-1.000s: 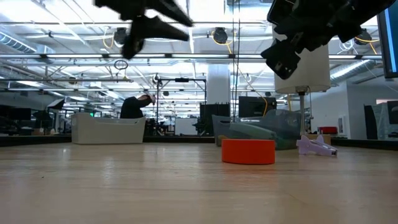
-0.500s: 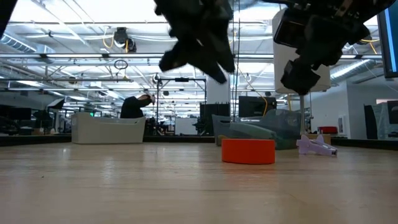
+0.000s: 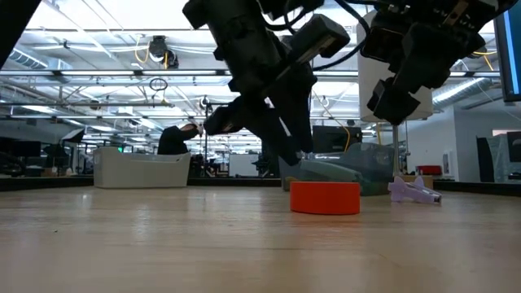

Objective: Pick and place Stapler, Stapler remover, tape
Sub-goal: Put the orange tape into the gray bin

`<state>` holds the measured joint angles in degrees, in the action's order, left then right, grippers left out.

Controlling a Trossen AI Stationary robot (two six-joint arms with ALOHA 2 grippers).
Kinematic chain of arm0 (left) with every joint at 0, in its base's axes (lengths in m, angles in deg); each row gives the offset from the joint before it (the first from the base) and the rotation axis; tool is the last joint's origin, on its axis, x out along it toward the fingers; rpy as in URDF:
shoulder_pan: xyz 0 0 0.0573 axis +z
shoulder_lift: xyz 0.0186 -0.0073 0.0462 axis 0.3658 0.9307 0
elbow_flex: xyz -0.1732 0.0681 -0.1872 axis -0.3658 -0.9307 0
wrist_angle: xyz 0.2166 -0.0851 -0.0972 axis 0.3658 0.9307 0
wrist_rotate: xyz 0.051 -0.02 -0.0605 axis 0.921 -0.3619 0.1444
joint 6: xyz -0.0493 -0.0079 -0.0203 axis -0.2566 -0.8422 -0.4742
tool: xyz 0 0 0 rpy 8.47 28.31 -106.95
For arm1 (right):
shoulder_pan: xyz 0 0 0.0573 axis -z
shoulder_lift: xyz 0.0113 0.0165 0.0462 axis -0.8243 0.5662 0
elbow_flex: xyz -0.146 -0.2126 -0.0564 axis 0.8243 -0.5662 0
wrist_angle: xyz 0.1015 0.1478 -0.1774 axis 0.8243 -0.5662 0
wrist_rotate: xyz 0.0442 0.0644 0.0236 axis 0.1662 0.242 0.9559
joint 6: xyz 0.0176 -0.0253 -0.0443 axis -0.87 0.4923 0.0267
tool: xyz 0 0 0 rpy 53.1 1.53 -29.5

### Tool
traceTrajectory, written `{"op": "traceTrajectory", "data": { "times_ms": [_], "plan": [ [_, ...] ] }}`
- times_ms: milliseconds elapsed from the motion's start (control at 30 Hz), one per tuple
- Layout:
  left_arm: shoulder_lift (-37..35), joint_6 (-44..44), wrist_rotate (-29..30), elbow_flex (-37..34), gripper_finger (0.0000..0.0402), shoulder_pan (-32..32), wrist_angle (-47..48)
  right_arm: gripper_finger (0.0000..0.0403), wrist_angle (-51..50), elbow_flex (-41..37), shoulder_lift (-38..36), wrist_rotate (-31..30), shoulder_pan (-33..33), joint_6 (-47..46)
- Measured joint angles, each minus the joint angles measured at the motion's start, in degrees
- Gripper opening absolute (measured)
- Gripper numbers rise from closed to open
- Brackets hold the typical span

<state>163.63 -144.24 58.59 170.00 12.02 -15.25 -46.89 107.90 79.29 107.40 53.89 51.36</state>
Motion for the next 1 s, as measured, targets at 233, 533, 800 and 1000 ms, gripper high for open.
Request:
{"op": "traceTrajectory", "data": {
  "times_ms": [233, 533, 800, 1000],
  "plan": [
    [0.1, -0.3, 3.4, 0.0, 0.0092, -0.9, -0.1, 0.0201, 0.1, 0.0, 0.0, 0.0, 0.0, 1.4],
    [2.2, -1.0, 1.6, 0.0, 0.0092, -0.5, -0.9, 0.0201, 0.5, 0.0, 0.0, 0.0, 0.0, 1.6],
    [3.4, -2.1, -1.5, 0.0, 0.0093, -0.5, -1.9, 0.0201, 0.9, 0.0, 0.0, -0.2, 0.0, 2.0],
    [3.8, -3.2, -1.7, 0.0, 0.0093, -0.5, -2.3, 0.0201, 0.9, 0.0, 0.0, -0.2, 0.0, 2.1]
  ]
}}
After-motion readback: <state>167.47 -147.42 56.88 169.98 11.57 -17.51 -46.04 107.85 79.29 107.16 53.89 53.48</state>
